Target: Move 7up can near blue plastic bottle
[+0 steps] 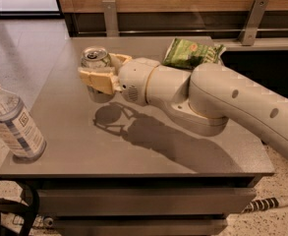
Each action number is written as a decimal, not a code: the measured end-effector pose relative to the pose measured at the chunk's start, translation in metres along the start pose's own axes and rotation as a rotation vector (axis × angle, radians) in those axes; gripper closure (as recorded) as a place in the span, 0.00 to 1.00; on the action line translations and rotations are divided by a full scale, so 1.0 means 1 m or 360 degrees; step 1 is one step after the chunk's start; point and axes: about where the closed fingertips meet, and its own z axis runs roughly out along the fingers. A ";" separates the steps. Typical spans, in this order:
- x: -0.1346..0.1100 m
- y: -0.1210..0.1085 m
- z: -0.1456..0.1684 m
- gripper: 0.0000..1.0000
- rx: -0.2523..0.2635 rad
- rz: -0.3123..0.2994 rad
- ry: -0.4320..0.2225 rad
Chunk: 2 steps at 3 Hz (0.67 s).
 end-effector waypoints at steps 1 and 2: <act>0.011 0.024 0.007 1.00 -0.0022 0.0014 0.0018; 0.032 0.040 0.017 1.00 -0.0036 0.0019 0.0008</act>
Offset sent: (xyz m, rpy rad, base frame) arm -0.0362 0.0537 -0.0658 0.0266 0.0036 0.0373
